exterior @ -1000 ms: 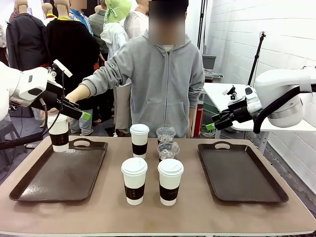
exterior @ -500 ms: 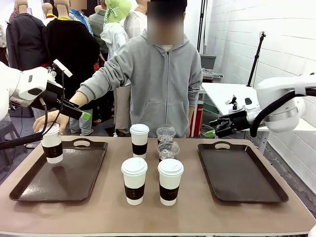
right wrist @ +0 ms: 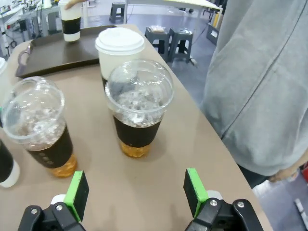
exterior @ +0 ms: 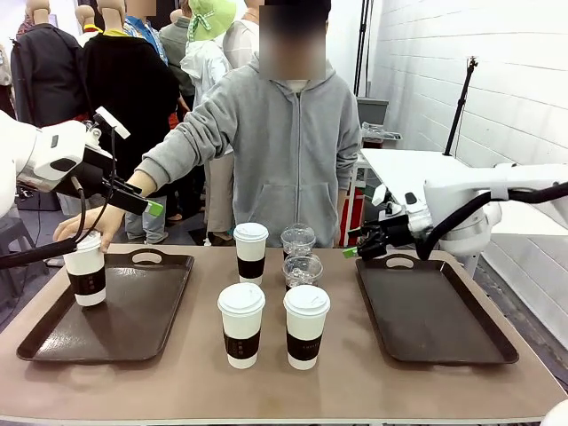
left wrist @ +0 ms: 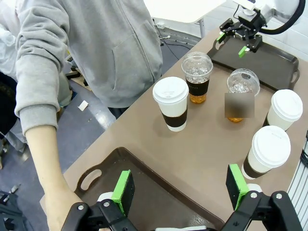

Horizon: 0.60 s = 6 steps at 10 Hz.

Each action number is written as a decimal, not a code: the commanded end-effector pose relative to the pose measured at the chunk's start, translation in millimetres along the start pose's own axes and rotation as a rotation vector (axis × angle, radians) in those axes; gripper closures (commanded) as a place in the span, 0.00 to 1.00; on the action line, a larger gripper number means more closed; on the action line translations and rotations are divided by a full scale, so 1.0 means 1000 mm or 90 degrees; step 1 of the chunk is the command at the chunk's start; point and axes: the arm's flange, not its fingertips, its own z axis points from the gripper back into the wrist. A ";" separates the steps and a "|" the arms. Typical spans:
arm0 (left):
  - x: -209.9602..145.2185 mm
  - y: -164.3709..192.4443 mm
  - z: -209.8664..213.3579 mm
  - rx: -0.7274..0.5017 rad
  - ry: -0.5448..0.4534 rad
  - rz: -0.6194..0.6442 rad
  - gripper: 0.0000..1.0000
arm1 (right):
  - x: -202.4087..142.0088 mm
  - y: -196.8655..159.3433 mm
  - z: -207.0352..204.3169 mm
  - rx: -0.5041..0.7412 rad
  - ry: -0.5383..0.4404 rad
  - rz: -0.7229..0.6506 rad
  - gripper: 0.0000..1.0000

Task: Distribute the coffee onto the tray.
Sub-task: Pick up one iced Americano and place it on the right Handle tray.

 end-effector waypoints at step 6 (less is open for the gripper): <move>-0.001 0.002 -0.001 -0.004 -0.001 0.003 0.00 | -0.010 -0.016 -0.010 -0.005 -0.011 -0.017 0.00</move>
